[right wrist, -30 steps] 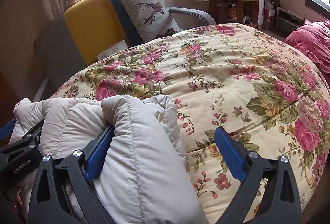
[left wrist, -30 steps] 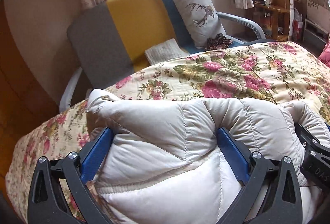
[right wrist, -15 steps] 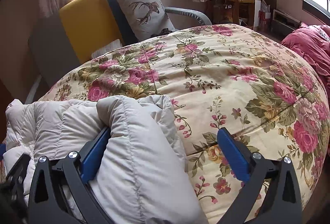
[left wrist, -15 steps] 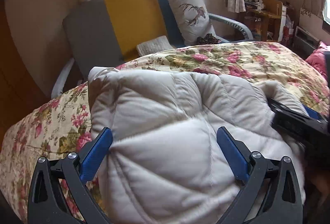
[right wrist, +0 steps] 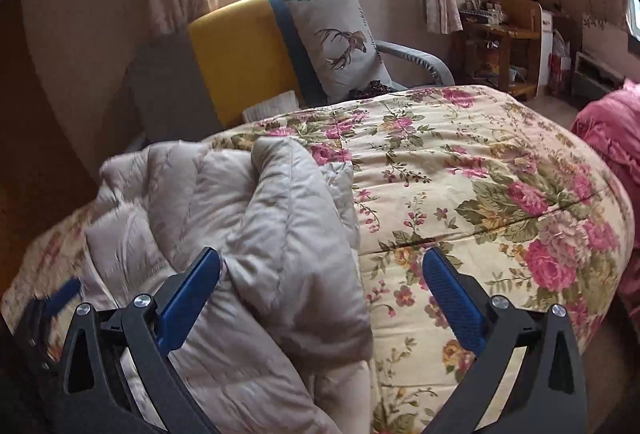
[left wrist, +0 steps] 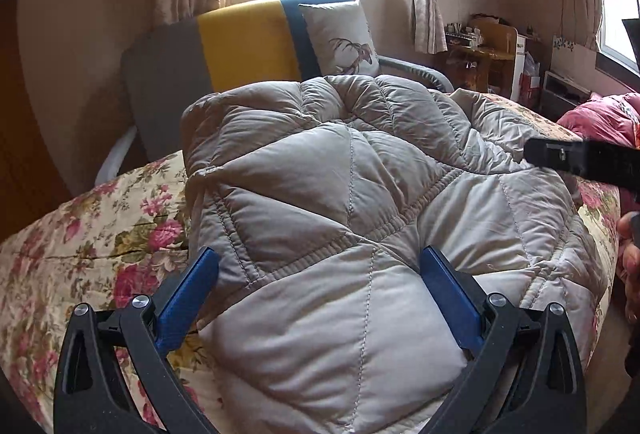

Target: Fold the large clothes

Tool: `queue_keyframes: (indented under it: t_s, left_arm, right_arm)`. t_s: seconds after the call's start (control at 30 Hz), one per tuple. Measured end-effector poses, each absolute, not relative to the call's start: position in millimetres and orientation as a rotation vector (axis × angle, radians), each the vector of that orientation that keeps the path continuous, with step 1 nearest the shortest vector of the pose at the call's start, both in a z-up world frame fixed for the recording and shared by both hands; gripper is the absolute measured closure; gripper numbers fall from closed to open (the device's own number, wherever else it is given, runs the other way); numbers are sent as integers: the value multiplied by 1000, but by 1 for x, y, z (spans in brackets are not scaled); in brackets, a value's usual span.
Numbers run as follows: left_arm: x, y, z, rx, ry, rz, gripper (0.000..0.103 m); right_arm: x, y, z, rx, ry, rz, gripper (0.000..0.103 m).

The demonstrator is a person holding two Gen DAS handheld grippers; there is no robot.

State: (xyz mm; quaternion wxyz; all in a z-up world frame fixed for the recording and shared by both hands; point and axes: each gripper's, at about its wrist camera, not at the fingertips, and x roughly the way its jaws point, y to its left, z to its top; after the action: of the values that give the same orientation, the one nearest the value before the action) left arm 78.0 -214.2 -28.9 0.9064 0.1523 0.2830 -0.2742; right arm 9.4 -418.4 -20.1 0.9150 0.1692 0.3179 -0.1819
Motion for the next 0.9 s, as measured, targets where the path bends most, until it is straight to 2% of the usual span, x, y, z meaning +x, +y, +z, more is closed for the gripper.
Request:
queue_keyframes:
  t_s: [0.13,0.27,0.43,0.6,0.73,0.9]
  left_arm:
    - [76,-202,-23,263,606,-601,4]
    - [82,-170,-21,134,635,-595,4]
    - [95,-144,-28,-6,716,-649,4]
    - [108,-142,-44,-97,857,-762,4]
    - [123,-137,-55,-225,991,-825,4]
    - [122,-139,-55,-201,1025,-871,4]
  right_arm:
    - [4,-428,-53,302,751,-476,2]
    - [-17,-450,-76,544,738,-401,2]
    - [-26,-452,-62,563,750,-346,2]
    - [-37,-444,-29,612,675,-151,2]
    - [-22,-435,-43,650,812,-37,2]
    - [-9,-446,-80,808,925,39,2]
